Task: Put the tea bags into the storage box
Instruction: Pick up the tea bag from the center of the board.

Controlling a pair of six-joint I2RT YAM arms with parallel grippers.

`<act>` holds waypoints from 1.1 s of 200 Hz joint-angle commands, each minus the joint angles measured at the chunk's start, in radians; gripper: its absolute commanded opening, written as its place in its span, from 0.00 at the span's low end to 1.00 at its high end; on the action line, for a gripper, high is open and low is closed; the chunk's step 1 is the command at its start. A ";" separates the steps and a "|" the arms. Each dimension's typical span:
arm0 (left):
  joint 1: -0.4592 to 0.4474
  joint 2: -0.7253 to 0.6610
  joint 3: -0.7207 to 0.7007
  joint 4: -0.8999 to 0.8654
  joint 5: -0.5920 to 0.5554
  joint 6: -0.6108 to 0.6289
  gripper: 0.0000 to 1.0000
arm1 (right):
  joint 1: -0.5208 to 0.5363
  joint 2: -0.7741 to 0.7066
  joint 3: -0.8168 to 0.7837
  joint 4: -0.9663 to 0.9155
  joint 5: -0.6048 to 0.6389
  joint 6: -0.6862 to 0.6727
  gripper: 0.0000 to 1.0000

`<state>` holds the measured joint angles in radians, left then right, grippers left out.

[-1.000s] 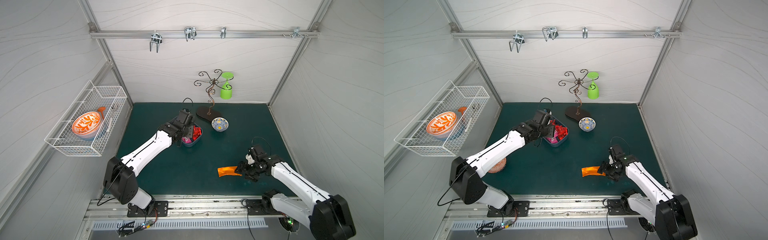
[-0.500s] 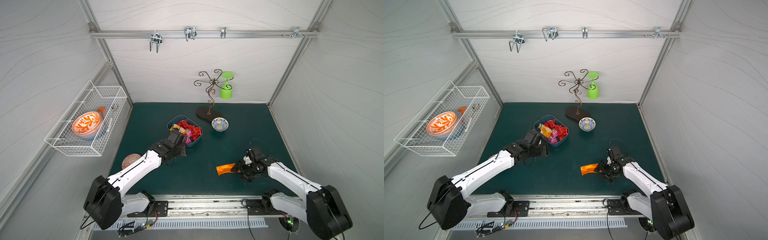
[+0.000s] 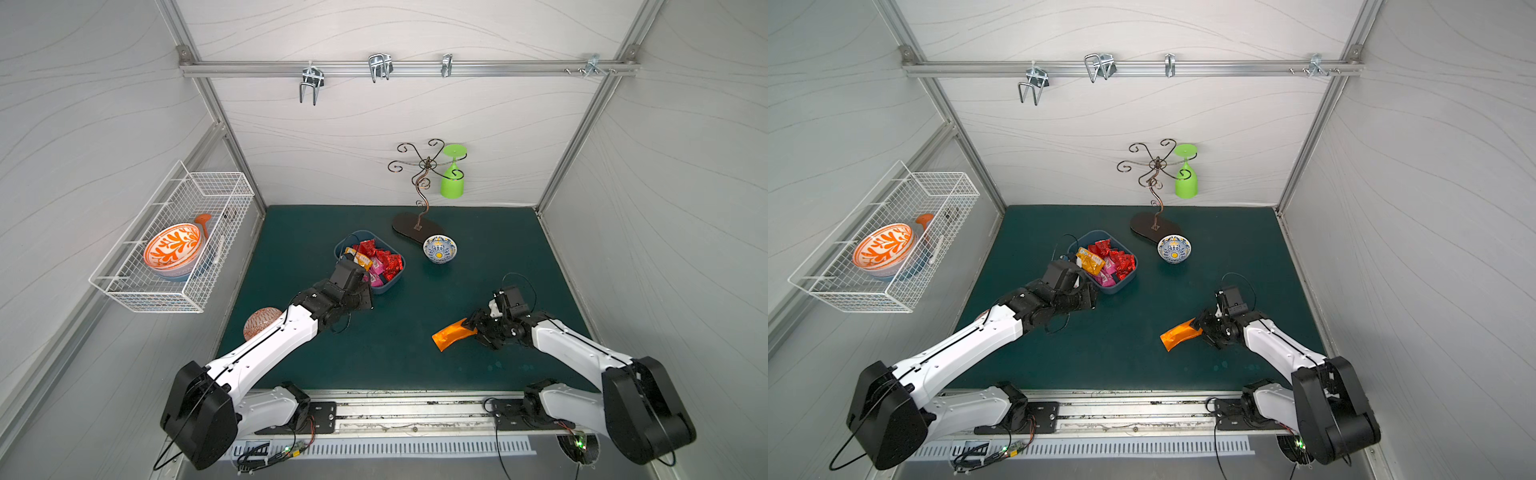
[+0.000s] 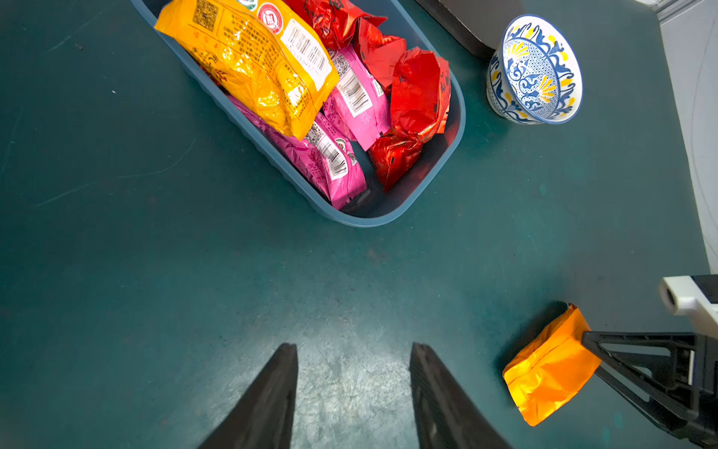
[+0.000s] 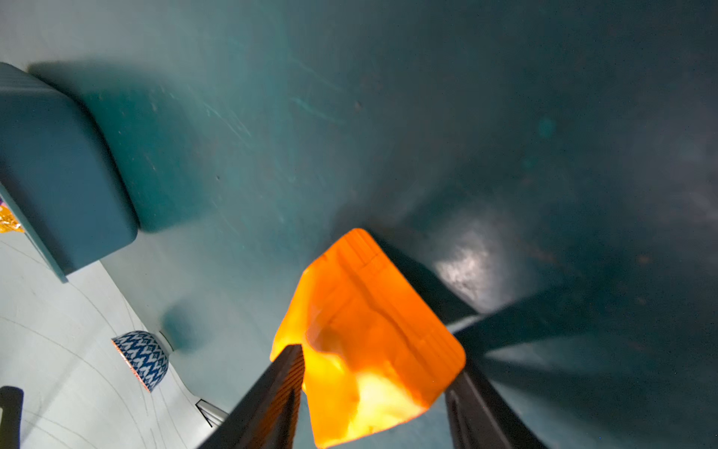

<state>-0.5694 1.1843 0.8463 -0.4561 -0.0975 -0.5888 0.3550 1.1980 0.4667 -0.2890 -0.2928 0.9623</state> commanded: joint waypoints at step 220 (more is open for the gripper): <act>0.326 -0.135 -0.198 0.070 0.110 -0.222 0.57 | 0.230 0.382 0.701 -0.013 -0.066 -0.440 0.00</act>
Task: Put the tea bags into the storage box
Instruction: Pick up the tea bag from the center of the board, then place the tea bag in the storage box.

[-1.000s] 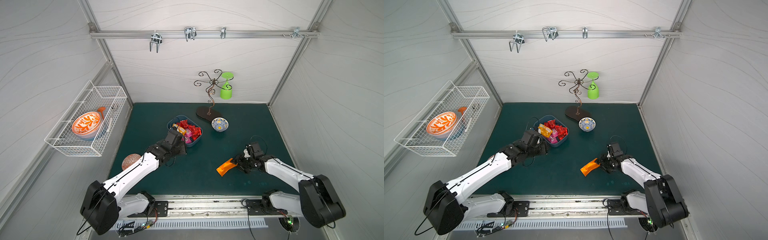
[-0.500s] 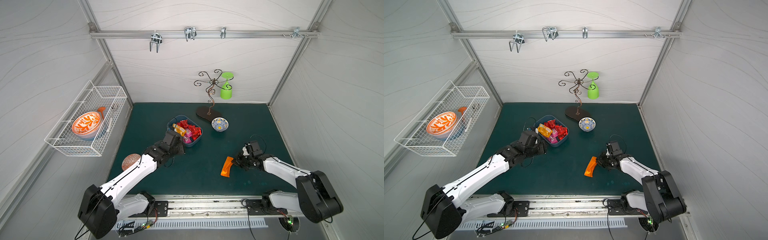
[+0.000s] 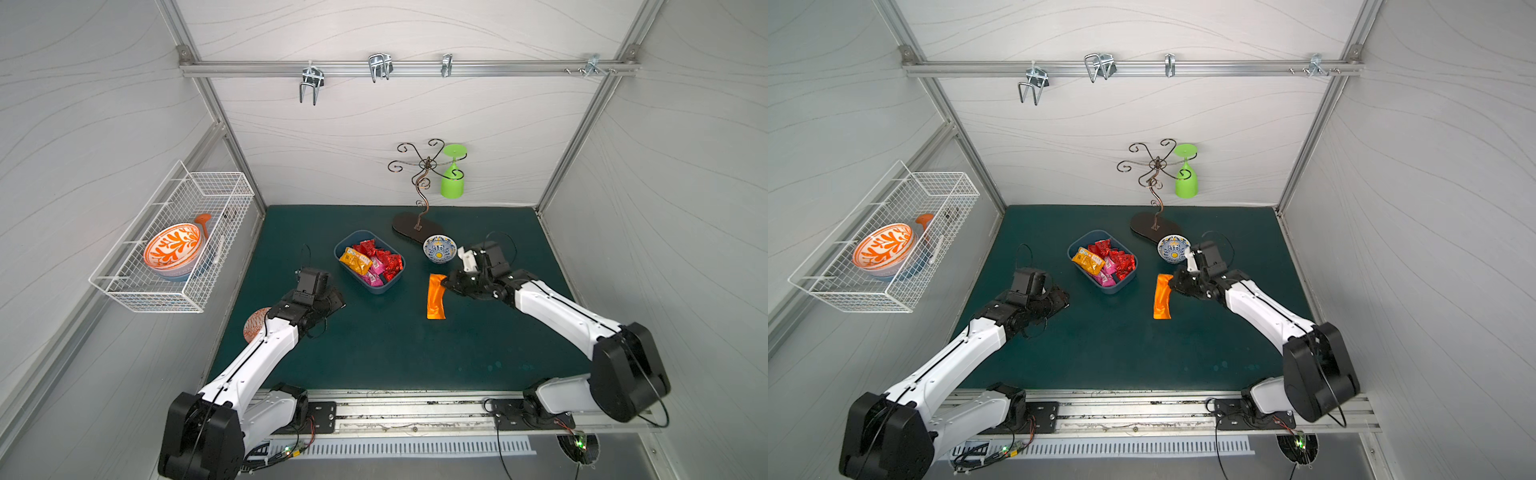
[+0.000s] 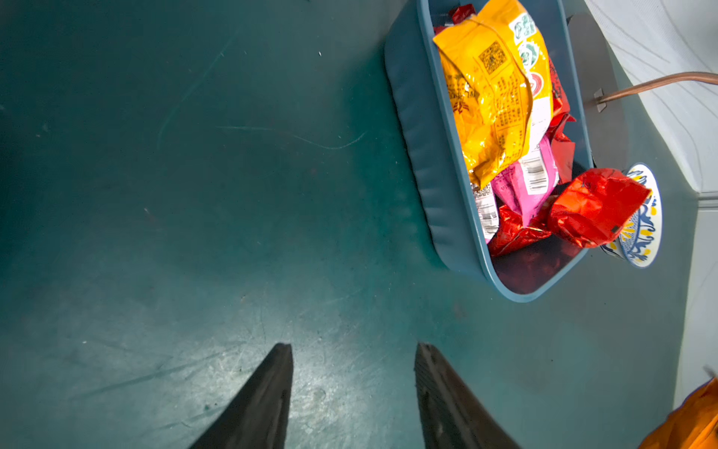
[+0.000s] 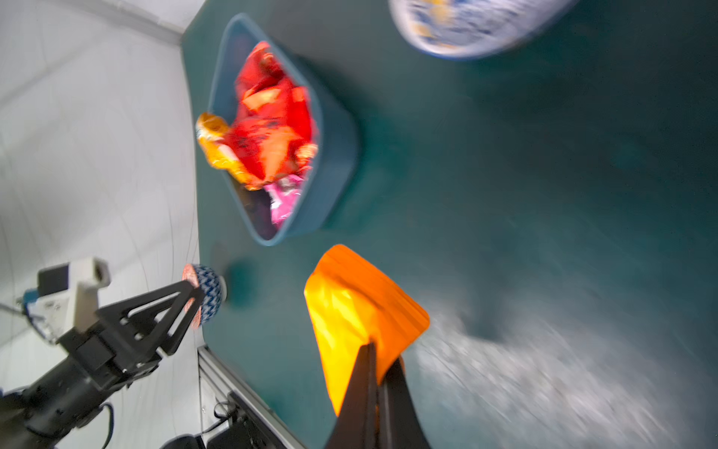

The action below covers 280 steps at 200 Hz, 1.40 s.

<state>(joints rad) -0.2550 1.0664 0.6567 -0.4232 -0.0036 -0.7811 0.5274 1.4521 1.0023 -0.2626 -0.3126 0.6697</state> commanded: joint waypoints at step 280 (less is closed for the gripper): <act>0.055 -0.027 0.022 -0.025 0.056 0.076 0.57 | 0.295 0.712 0.678 0.180 0.124 -0.608 0.00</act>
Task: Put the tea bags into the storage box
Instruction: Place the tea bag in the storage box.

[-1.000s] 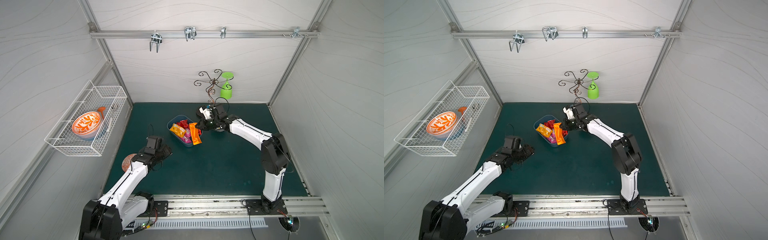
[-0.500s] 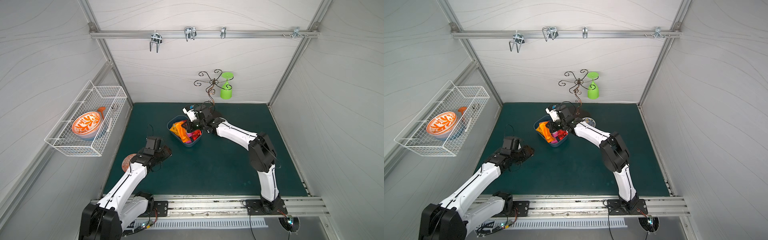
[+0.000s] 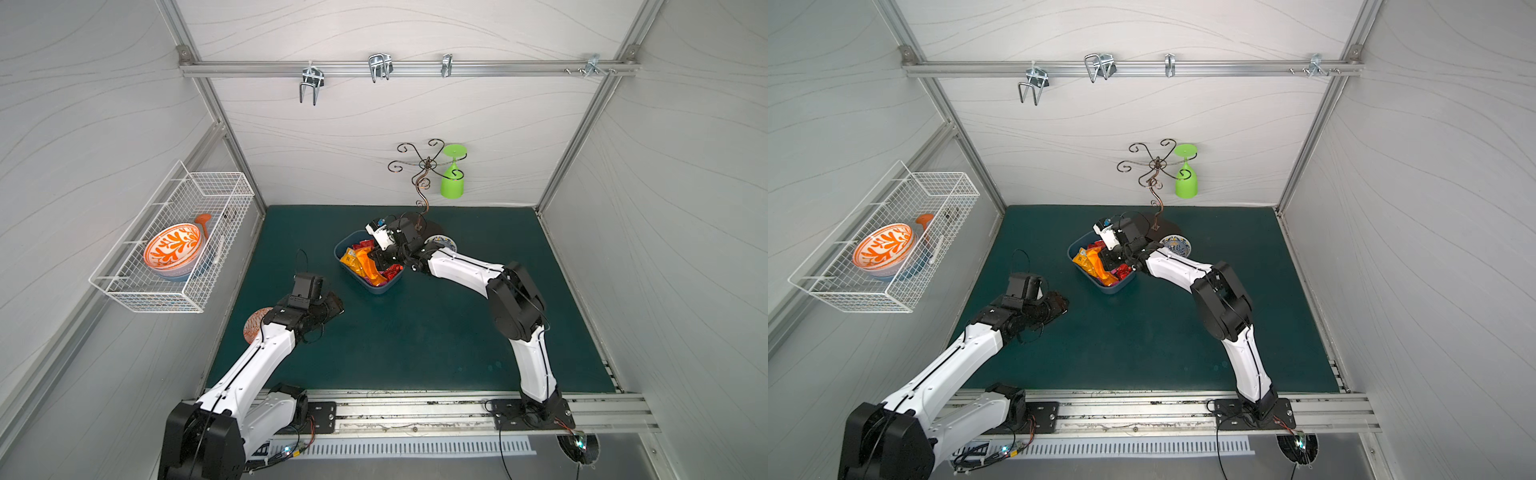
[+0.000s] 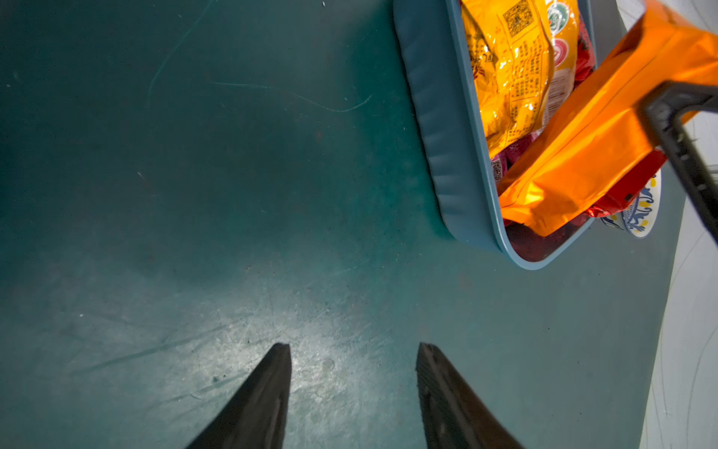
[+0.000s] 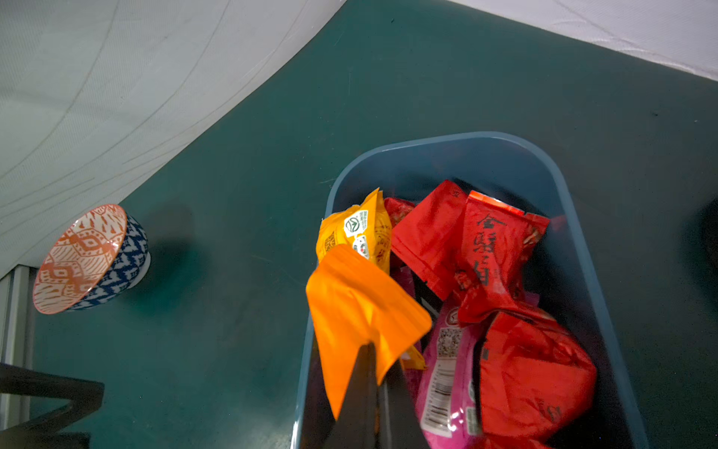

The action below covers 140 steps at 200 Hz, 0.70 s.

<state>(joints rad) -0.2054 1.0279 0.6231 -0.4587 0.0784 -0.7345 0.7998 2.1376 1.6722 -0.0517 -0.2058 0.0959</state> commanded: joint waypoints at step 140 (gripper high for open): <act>0.058 0.214 0.012 0.646 -0.325 0.645 0.59 | -0.266 -0.667 -0.595 -0.068 0.336 -0.028 0.61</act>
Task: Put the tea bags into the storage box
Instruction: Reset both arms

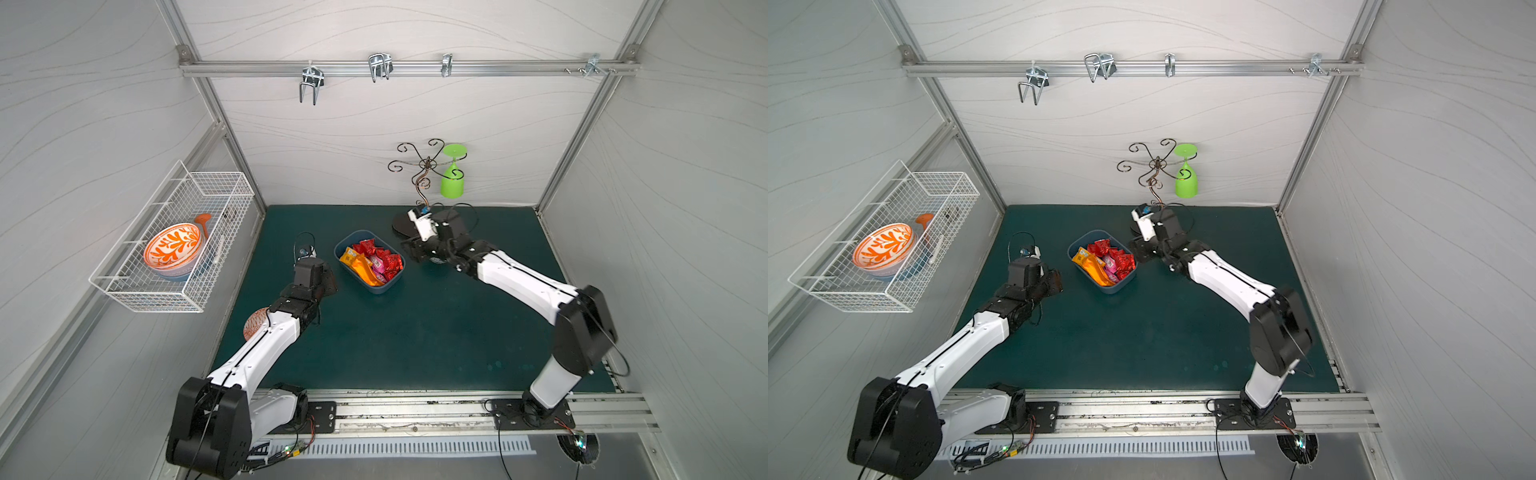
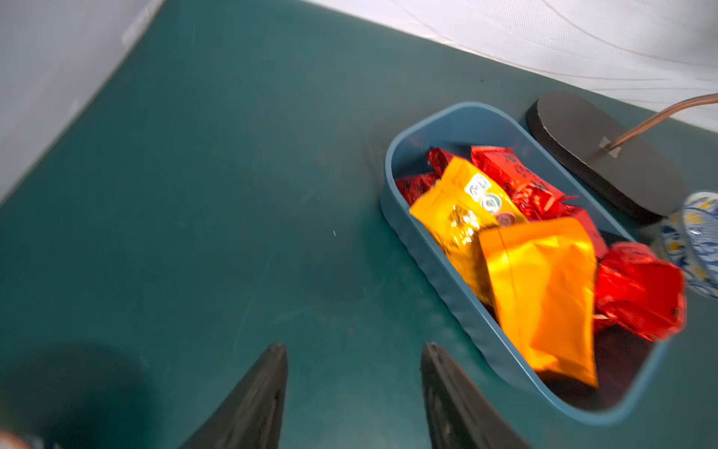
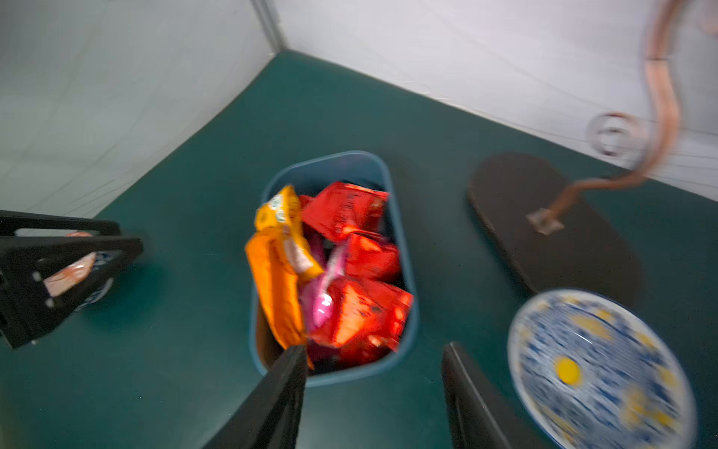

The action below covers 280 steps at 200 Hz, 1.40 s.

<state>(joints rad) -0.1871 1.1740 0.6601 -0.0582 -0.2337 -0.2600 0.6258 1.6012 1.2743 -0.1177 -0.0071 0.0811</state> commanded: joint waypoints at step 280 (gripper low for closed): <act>0.184 0.381 -0.243 0.906 0.026 0.217 0.99 | -0.541 -0.021 -0.813 0.883 -0.001 -0.092 0.99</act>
<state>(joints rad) -0.0082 1.5547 0.3958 0.7956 -0.2161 -0.0406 0.0975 1.5669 0.4442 0.7769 0.0223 -0.0231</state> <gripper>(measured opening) 0.993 0.990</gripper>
